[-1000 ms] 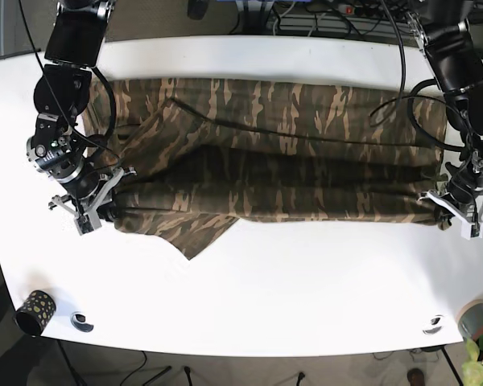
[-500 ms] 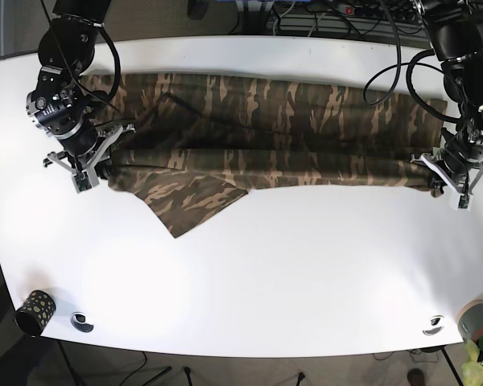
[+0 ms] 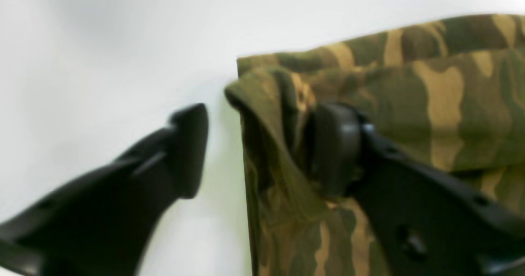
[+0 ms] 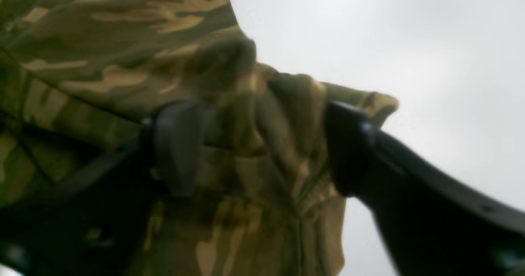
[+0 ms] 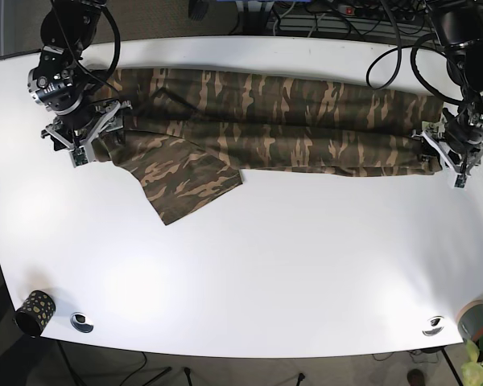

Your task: Fold the T-shirt properly

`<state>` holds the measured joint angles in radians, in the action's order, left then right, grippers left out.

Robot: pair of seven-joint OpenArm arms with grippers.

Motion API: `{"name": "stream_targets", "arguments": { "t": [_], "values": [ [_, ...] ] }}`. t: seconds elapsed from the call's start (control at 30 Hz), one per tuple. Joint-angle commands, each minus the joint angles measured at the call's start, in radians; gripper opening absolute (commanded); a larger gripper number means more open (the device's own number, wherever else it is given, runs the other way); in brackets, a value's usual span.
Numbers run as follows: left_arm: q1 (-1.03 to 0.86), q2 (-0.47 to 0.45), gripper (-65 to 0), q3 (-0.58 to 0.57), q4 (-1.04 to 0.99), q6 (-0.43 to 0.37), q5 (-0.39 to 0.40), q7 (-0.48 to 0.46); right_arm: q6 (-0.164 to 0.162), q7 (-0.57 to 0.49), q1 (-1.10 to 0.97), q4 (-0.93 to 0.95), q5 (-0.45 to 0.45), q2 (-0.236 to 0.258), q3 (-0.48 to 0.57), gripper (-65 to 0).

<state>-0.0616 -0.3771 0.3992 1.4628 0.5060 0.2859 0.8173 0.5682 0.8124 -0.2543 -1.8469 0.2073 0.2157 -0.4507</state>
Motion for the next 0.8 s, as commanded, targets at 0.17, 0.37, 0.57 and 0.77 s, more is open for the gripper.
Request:
{"name": "stream_targets", "arguments": {
  "t": [0.17,0.37,0.57,0.77],
  "values": [
    [0.019,-0.020,-21.2,0.005,0.146,0.000,0.016,0.026,-0.003,-0.024,0.019,-0.055,0.203,0.018,-0.047,-12.8],
    [0.021,0.025,-21.2,-0.027,0.194,0.000,0.014,0.026,-0.007,0.089,0.177,0.052,0.264,0.043,0.005,-13.2],
    [0.019,0.069,-21.4,-0.073,0.190,0.000,0.008,0.026,-0.009,0.104,0.324,0.266,0.263,0.058,0.102,-13.2],
    [-0.002,0.094,-21.5,-0.078,0.135,0.000,0.008,0.026,-0.014,0.094,0.458,0.485,0.263,0.080,0.203,-13.2]
  ]
}}
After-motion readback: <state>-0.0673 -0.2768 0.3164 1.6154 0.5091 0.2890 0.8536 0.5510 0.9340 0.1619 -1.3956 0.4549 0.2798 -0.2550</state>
